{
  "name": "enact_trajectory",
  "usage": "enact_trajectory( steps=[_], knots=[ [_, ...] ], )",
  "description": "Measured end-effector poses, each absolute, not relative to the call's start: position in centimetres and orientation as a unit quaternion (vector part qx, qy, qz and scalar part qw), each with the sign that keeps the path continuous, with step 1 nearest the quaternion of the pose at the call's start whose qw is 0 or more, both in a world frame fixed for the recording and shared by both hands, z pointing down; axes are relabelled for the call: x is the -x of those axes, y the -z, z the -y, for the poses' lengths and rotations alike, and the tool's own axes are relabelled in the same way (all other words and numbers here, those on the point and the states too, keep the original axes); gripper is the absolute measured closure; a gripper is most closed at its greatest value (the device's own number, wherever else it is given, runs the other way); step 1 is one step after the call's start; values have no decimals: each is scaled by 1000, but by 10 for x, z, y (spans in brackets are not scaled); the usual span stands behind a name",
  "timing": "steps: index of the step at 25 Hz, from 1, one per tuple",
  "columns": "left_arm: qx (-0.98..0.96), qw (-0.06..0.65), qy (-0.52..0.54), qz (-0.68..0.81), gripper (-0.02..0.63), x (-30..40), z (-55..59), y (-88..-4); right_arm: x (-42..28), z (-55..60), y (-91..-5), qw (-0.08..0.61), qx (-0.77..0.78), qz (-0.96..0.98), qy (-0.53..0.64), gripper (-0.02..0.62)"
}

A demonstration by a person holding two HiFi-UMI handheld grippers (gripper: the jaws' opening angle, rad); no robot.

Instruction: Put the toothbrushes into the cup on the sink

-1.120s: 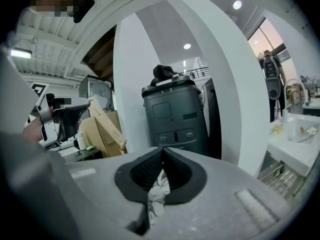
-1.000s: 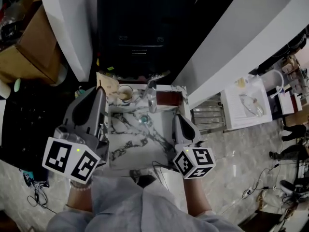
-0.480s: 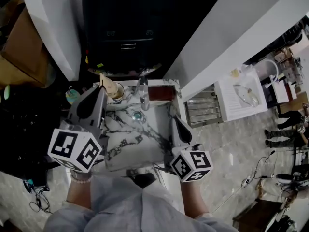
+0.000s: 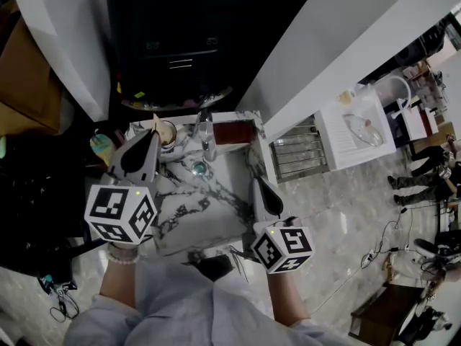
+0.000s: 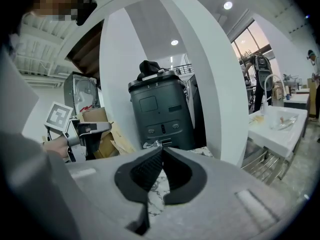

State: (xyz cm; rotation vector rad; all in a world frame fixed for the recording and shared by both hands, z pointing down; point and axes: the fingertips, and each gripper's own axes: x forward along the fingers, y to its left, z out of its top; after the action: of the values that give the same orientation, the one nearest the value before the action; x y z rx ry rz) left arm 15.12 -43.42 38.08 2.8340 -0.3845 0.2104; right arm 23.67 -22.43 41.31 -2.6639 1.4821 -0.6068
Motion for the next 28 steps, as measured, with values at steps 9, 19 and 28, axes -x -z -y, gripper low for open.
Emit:
enact_trajectory(
  steps=[9, 19, 28],
  knots=[
    [-976, 127, -125, 128, 600, -164, 439, -419, -228, 220, -419, 12, 860, -469, 199, 597],
    [-975, 117, -150, 112, 600, -174, 439, -441, -218, 217, -419, 11, 866, -459, 199, 597],
    [-974, 113, -159, 118, 598, -166, 436, -440, -209, 209, -408, 14, 868, -461, 185, 597]
  ],
)
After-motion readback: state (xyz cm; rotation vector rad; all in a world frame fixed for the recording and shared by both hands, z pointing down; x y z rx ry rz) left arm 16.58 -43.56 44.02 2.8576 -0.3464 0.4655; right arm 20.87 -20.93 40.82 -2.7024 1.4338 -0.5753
